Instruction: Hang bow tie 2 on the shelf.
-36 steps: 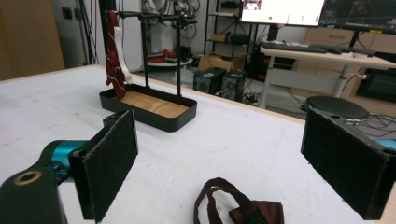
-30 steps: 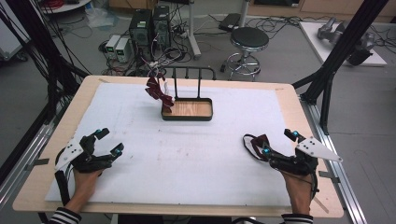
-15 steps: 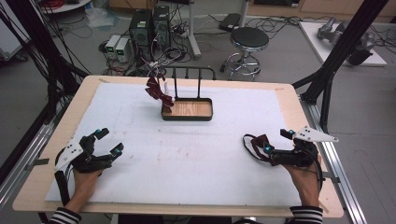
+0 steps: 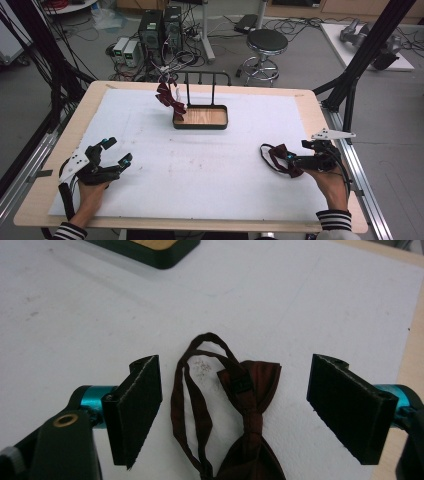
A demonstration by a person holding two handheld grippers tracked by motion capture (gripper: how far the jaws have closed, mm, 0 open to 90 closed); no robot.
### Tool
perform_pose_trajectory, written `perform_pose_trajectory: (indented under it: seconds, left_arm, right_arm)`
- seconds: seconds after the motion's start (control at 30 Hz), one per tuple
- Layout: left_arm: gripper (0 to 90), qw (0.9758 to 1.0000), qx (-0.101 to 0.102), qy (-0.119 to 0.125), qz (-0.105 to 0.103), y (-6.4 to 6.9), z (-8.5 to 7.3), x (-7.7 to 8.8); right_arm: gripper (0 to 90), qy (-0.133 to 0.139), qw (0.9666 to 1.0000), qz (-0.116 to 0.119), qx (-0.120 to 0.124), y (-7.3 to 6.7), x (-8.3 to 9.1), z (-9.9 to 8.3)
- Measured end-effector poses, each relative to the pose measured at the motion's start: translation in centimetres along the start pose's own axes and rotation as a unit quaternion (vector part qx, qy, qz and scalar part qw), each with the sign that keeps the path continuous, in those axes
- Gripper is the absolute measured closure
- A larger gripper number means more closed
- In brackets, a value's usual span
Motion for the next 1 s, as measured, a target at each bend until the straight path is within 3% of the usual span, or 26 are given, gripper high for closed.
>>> perform_pose_trajectory:
  seconds: [0.13,0.3,0.47,0.57,1.0]
  left_arm:
    - [15.4,1.0,0.002,-0.003,0.005,-0.1,-0.1,0.0]
    - [15.4,0.9999,0.003,-0.008,0.009,-0.2,-0.2,0.0]
    - [15.4,0.9999,0.006,-0.01,0.011,-0.3,-0.3,-0.1]
    - [15.4,0.9999,0.005,-0.009,0.011,-0.2,-0.3,-0.1]
    - [15.4,0.9999,0.003,-0.013,0.01,-0.2,-0.3,-0.1]
  right_arm:
    - [21.3,-0.034,0.9993,-0.003,-0.012,0.5,-0.7,-0.4]
    - [24.8,-0.065,0.9979,-0.004,-0.007,1.0,-1.4,-0.8]
    - [28.2,-0.096,0.9953,-0.009,-0.002,1.3,-2.4,-1.2]
    - [29.6,-0.126,0.9919,-0.018,0.005,1.6,-3.3,-1.6]
    - [37.3,-0.162,0.9862,-0.034,0.005,2.1,-4.1,-2.1]
Point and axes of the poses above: each handheld gripper's, and its own axes: x roughly backward along the jaws, z roughly out of its top, y roughly to its right, the point moved 6 cm from there along -x, roughly forward along the jaws, and after that the axes turned 7 degrees about -x, right-handed, at the moved point
